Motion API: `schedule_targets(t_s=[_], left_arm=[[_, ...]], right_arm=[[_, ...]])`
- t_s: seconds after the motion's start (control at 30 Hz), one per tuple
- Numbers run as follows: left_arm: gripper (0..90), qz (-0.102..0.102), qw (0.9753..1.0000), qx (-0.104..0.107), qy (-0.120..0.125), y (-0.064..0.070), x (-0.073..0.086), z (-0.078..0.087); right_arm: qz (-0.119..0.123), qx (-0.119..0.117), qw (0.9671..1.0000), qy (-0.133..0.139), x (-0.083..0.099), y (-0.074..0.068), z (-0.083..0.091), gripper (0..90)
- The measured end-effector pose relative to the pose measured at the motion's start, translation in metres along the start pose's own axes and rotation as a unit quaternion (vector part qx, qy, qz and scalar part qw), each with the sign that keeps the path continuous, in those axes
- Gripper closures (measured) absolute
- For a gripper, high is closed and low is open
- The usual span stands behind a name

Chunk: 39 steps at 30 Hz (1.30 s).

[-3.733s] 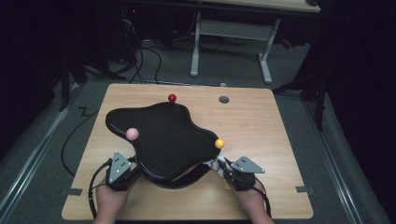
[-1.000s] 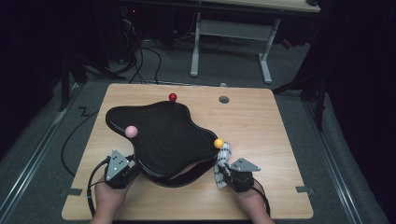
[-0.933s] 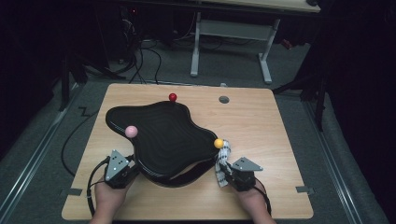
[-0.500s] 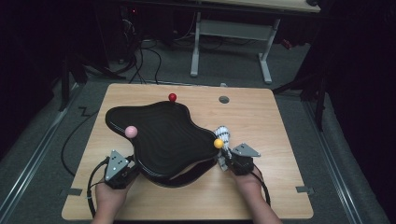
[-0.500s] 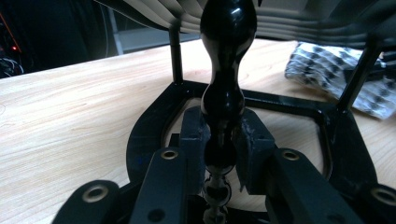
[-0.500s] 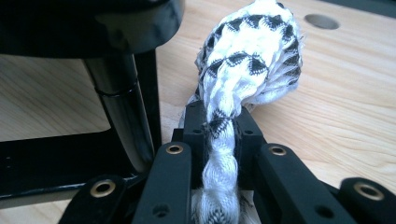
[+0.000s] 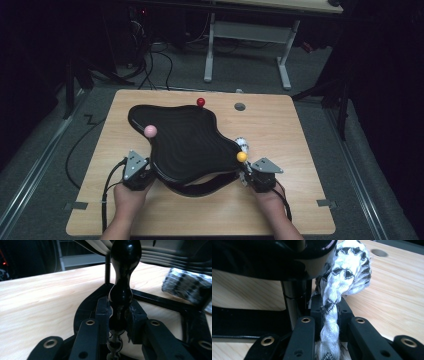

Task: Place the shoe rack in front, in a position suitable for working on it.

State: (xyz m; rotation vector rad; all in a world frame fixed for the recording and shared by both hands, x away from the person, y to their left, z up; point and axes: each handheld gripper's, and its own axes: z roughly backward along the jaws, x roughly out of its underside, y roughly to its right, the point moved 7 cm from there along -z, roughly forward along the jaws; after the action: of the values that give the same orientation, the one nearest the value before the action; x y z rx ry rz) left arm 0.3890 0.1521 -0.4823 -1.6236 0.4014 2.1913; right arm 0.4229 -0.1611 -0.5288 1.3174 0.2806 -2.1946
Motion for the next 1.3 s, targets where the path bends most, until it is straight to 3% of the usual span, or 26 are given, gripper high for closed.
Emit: schedule_targets(t_s=[0.3, 0.43, 0.5, 0.57, 0.73, 0.83, 0.93, 1.07, 1.3], left_arm=[[74.1, -0.021, 0.9991, 0.037, -0.001, 0.030, -0.020, -0.062], [73.9, -0.025, 0.9990, 0.037, -0.007, 0.036, -0.026, -0.080], [72.8, -0.023, 0.9989, 0.039, -0.014, 0.037, -0.026, -0.081], [64.5, -0.024, 0.9987, 0.038, -0.024, 0.037, -0.023, -0.077], [57.2, -0.023, 0.9986, 0.024, -0.040, 0.038, 0.002, -0.042], [57.4, -0.014, 0.9984, 0.021, -0.051, 0.041, 0.019, -0.021], [56.9, -0.028, 0.9978, 0.019, -0.058, 0.049, 0.032, -0.008], [55.6, -0.012, 0.9978, 0.026, -0.060, 0.052, 0.040, -0.001], [53.8, -0.017, 0.9959, 0.050, -0.073, 0.069, 0.049, 0.003]], right_arm=[[-0.035, 0.048, 0.9982, -0.006, 0.027, 0.035, 0.036, 80.7], [-0.047, 0.061, 0.9970, -0.009, 0.034, 0.044, 0.044, 80.8], [-0.049, 0.063, 0.9968, -0.011, 0.036, 0.045, 0.045, 80.8], [-0.047, 0.064, 0.9968, -0.012, 0.036, 0.045, 0.045, 80.7], [-0.050, 0.054, 0.9971, -0.015, 0.037, 0.041, 0.040, 80.8], [-0.041, 0.045, 0.9980, -0.018, 0.034, 0.032, 0.035, 80.8], [-0.026, 0.031, 0.9990, -0.020, 0.031, 0.017, 0.028, 80.8], [-0.003, 0.005, 0.9997, -0.022, 0.024, -0.008, 0.017, 80.7], [0.031, -0.056, 0.9978, -0.017, 0.010, -0.062, 0.001, 80.7]])
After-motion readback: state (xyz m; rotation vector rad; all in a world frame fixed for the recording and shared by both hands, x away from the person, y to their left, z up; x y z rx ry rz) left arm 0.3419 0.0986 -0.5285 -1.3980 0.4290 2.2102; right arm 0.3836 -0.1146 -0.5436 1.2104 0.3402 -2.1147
